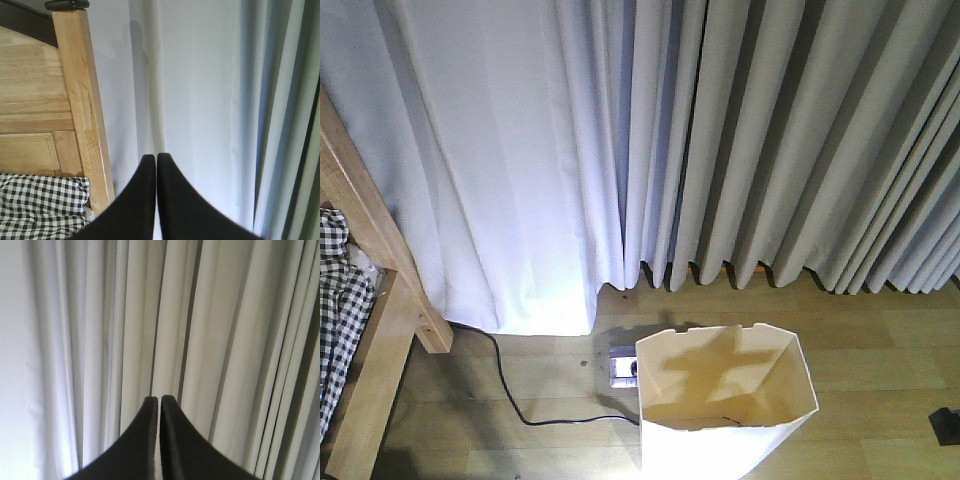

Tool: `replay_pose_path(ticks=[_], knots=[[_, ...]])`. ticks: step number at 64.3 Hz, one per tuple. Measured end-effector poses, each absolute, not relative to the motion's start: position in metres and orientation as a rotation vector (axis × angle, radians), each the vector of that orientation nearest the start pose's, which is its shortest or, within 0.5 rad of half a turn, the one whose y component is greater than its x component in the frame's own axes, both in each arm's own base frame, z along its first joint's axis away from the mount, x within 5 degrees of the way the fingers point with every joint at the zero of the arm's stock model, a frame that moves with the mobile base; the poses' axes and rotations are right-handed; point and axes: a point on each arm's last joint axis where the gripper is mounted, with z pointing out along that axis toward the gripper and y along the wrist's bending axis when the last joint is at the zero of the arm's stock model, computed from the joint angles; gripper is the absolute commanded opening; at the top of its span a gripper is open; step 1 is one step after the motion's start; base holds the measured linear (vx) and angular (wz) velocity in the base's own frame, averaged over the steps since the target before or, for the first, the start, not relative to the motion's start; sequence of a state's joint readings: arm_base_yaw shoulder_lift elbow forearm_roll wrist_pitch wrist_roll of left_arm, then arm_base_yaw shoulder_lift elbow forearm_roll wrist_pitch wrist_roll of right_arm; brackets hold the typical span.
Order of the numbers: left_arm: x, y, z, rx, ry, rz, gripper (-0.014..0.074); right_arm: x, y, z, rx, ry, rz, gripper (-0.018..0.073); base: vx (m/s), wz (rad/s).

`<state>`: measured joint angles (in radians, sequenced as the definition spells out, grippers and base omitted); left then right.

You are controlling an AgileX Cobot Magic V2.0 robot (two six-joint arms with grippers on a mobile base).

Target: Move trash bin to bedside with robot

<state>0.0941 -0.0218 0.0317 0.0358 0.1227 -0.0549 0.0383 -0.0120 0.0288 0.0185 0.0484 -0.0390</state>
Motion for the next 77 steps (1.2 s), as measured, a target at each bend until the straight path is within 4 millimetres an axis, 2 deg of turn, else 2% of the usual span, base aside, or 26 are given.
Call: replay_pose_path(ticks=[77], knots=[[0.0557,0.0057,0.1925,-0.095,1.614,0.061,-0.0006,0.0567,0.0021,0.1997,-0.05,1.548,0.008,-0.0009,0.0,0.0]])
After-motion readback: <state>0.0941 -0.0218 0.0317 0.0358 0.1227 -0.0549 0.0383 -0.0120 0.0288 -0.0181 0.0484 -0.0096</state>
